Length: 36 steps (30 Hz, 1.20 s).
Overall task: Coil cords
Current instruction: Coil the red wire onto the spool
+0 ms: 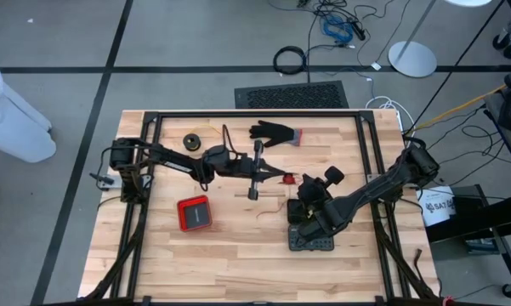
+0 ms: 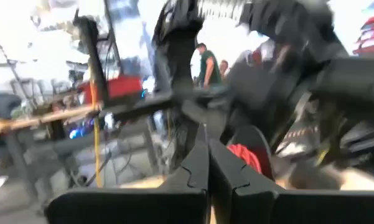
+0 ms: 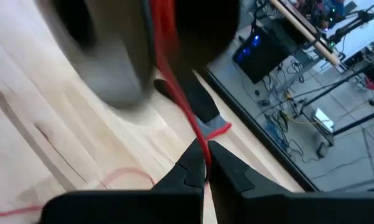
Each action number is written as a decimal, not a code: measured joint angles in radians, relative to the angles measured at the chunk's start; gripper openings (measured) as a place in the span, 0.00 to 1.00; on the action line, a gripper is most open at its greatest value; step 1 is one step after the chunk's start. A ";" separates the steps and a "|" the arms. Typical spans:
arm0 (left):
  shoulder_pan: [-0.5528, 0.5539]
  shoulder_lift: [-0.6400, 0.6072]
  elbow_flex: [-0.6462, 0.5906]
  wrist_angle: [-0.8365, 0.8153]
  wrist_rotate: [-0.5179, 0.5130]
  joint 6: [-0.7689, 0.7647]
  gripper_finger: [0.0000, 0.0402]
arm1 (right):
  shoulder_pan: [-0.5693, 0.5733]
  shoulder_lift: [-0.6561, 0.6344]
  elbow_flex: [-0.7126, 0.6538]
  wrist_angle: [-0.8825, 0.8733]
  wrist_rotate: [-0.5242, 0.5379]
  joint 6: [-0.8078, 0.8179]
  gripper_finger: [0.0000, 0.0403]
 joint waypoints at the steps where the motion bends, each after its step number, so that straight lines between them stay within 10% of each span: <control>1: -0.001 -0.001 0.000 0.013 0.014 -0.019 0.00 | 0.000 0.000 -0.019 0.026 0.006 0.000 0.03; 36: 0.032 -0.001 0.001 0.169 0.193 -0.284 0.00 | 0.295 0.001 -0.190 0.283 0.089 0.145 0.11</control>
